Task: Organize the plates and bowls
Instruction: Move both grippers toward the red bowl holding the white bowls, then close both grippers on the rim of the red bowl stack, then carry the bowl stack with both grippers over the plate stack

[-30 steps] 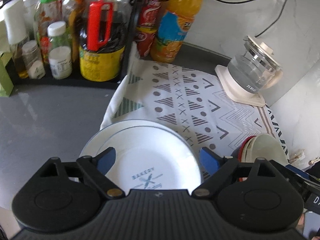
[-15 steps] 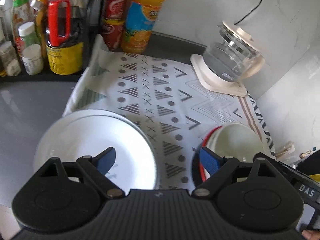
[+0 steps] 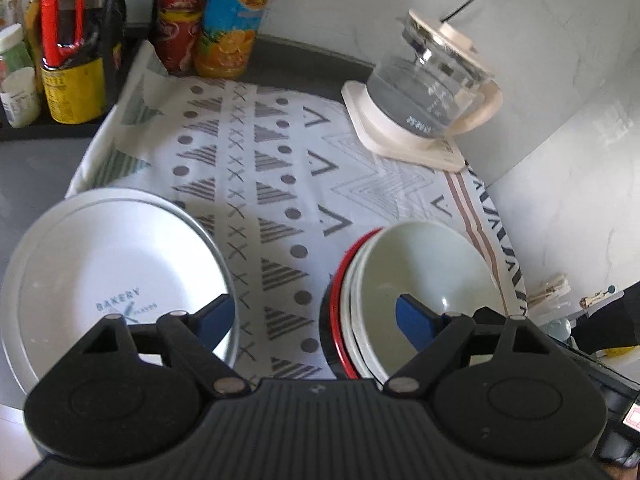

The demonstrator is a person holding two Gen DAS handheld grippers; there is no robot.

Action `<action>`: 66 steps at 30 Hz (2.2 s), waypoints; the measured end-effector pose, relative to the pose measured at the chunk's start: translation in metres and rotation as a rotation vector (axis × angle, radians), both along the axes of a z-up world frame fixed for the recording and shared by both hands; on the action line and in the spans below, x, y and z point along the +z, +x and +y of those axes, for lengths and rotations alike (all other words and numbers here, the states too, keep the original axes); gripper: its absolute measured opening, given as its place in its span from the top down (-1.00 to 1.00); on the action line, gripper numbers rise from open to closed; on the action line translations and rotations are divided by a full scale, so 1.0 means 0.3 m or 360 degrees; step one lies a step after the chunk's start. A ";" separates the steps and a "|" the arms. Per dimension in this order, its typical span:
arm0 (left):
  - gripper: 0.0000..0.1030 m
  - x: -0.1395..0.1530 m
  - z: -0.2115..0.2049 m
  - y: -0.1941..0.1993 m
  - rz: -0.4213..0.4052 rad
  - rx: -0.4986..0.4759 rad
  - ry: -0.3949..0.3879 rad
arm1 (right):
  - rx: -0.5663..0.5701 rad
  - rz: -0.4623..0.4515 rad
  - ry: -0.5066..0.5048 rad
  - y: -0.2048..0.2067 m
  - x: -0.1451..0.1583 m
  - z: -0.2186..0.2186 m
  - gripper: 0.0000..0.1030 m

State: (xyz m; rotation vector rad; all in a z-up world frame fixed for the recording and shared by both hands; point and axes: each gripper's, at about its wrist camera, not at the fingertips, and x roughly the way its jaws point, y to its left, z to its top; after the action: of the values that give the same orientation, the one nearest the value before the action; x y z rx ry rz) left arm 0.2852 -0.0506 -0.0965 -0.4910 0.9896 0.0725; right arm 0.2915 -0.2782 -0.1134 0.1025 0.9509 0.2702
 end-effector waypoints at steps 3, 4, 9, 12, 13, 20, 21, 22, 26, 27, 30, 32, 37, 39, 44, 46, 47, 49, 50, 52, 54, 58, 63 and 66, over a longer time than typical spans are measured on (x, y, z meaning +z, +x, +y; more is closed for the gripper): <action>-0.68 -0.027 -0.021 0.009 0.0028 -0.0024 -0.0007 | -0.0001 0.0033 -0.0015 0.005 -0.031 -0.013 -0.56; -0.65 -0.039 -0.026 0.012 0.0040 -0.0028 -0.0013 | -0.0001 0.0047 -0.0012 0.007 -0.041 -0.016 -0.55; -0.44 -0.090 -0.038 0.022 0.0079 -0.0035 -0.0075 | 0.0009 0.0112 0.0026 0.029 -0.096 -0.032 -0.39; -0.32 -0.119 -0.059 0.040 0.0076 -0.0076 -0.0091 | 0.0017 0.0178 0.0047 0.052 -0.133 -0.029 -0.18; -0.24 -0.126 -0.065 0.045 0.0081 -0.0077 -0.0092 | 0.0024 0.0196 0.0049 0.058 -0.143 -0.026 -0.14; 0.13 -0.188 -0.067 0.078 0.0156 -0.0054 -0.0125 | -0.0006 0.0298 0.0072 0.082 -0.206 -0.033 0.28; 0.18 -0.193 -0.065 0.082 0.0159 -0.0054 -0.0147 | -0.0011 0.0301 0.0086 0.082 -0.212 -0.038 0.28; 0.24 -0.196 -0.066 0.086 0.0158 -0.0060 -0.0163 | -0.0012 0.0305 0.0094 0.082 -0.215 -0.042 0.30; 0.35 -0.211 -0.072 0.098 0.0170 -0.0060 -0.0190 | -0.0008 0.0313 0.0088 0.087 -0.215 -0.045 0.36; 0.35 -0.211 -0.075 0.100 0.0168 -0.0060 -0.0179 | -0.0019 0.0322 0.0096 0.089 -0.213 -0.048 0.37; 0.38 -0.208 -0.082 0.099 0.0168 -0.0058 -0.0154 | -0.0049 0.0323 0.0139 0.091 -0.207 -0.060 0.42; 0.39 -0.205 -0.086 0.098 0.0179 -0.0069 -0.0132 | -0.0035 0.0313 0.0125 0.086 -0.200 -0.053 0.43; 0.39 -0.185 -0.071 0.083 0.0176 -0.0062 -0.0119 | -0.0021 0.0289 0.0137 0.072 -0.173 -0.035 0.44; 0.39 -0.167 -0.062 0.077 0.0160 -0.0052 -0.0111 | -0.0009 0.0272 0.0143 0.069 -0.154 -0.023 0.44; 0.39 -0.112 -0.031 0.067 0.0120 -0.0023 -0.0093 | 0.0028 0.0221 0.0164 0.071 -0.100 0.008 0.44; 0.39 -0.086 -0.018 0.060 0.0099 -0.0006 -0.0091 | 0.0043 0.0212 0.0173 0.076 -0.079 0.021 0.44; 0.39 -0.073 -0.010 0.057 0.0091 0.0008 -0.0093 | 0.0046 0.0210 0.0182 0.079 -0.067 0.027 0.44; 0.39 -0.048 0.004 0.051 0.0078 0.0027 -0.0090 | 0.0058 0.0193 0.0193 0.081 -0.050 0.036 0.44; 0.39 -0.036 0.008 0.049 0.0069 0.0032 -0.0086 | 0.0068 0.0178 0.0195 0.081 -0.039 0.044 0.44; 0.39 -0.013 0.020 0.043 0.0044 0.0040 -0.0074 | 0.0080 0.0162 0.0199 0.081 -0.025 0.056 0.44; 0.39 0.005 0.028 0.040 0.0031 0.0049 -0.0070 | 0.0091 0.0151 0.0206 0.083 -0.011 0.068 0.44; 0.39 0.035 0.047 0.028 0.0002 0.0073 -0.0063 | 0.0117 0.0121 0.0215 0.081 0.018 0.090 0.44; 0.39 0.063 0.074 0.000 -0.0029 0.0113 -0.0067 | 0.0158 0.0073 0.0219 0.081 0.058 0.124 0.44; 0.39 0.080 0.090 -0.019 -0.0045 0.0137 -0.0060 | 0.0187 0.0056 0.0220 0.080 0.076 0.148 0.44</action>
State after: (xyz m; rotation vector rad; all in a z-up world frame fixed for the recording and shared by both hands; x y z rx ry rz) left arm 0.2793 -0.0236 -0.0724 -0.5677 0.9435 0.1242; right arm 0.3154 -0.2337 -0.0906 0.1789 0.9740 0.4441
